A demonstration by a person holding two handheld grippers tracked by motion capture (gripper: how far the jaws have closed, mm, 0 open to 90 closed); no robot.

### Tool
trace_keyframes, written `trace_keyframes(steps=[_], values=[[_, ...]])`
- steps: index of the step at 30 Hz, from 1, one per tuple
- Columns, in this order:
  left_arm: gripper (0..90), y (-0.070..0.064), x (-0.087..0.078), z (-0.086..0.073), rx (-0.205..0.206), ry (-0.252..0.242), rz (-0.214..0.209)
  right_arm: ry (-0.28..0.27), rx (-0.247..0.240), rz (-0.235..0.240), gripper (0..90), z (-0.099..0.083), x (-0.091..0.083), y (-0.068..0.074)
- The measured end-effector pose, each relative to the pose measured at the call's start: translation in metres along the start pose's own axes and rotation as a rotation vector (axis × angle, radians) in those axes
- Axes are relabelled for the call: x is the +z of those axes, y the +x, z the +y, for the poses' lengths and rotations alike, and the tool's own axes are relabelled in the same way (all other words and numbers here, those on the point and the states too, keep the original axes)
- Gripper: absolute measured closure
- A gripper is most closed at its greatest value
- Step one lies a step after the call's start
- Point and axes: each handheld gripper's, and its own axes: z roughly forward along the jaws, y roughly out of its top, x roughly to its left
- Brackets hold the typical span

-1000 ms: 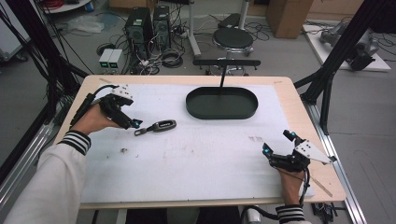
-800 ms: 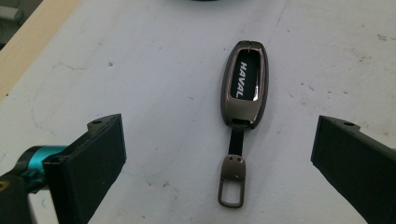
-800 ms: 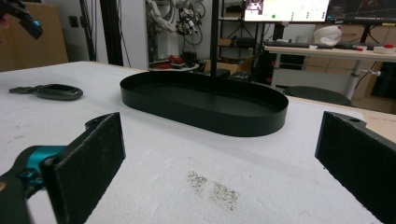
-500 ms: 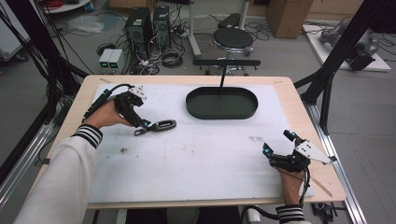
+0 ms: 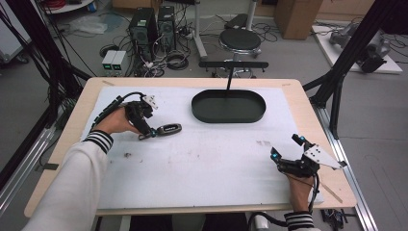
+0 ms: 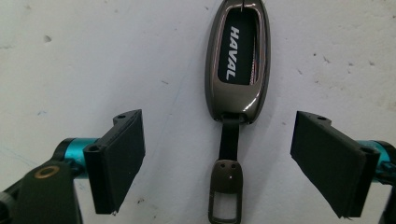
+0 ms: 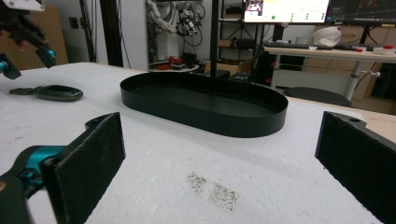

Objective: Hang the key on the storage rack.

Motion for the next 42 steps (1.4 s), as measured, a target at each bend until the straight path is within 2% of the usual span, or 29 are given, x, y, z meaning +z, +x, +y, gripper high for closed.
trace_keyframes(steps=[3,4,5,12,21,22,28,30,37,42], values=[[20.8,0.0,0.003,0.0,-0.001,0.011,-0.004,-0.004,0.004,0.0,0.4,0.0,0.0,0.0],[20.8,0.001,0.004,0.001,0.01,0.028,-0.009,-0.004,0.004,0.0,0.4,0.0,0.0,0.0],[21.3,0.0,0.006,0.0,0.001,0.028,-0.012,-0.004,0.005,0.0,0.4,0.0,0.0,0.0],[26.6,0.0,0.016,0.0,0.013,0.091,-0.012,-0.004,0.009,0.0,0.4,0.0,0.0,0.0],[33.0,-0.002,0.02,0.001,0.013,0.116,0.0,-0.008,0.011,-0.001,0.4,0.0,0.0,-0.001],[35.7,-0.002,0.02,0.002,0.026,0.126,0.005,-0.008,0.009,-0.001,0.4,0.0,0.0,-0.001],[42.8,-0.004,0.021,0.003,0.017,0.151,0.004,-0.007,0.015,-0.002,0.4,0.0,-0.001,-0.001],[45.8,-0.005,0.021,0.003,0.02,0.149,0.016,-0.011,0.015,-0.001,0.4,0.0,-0.001,-0.001],[57.6,-0.005,0.021,0.003,0.033,0.16,0.018,-0.013,0.013,-0.002,0.4,0.0,-0.001,-0.001],[59.6,-0.006,0.022,0.003,0.038,0.164,0.021,-0.013,0.013,-0.001,0.4,0.0,-0.001,-0.001]])
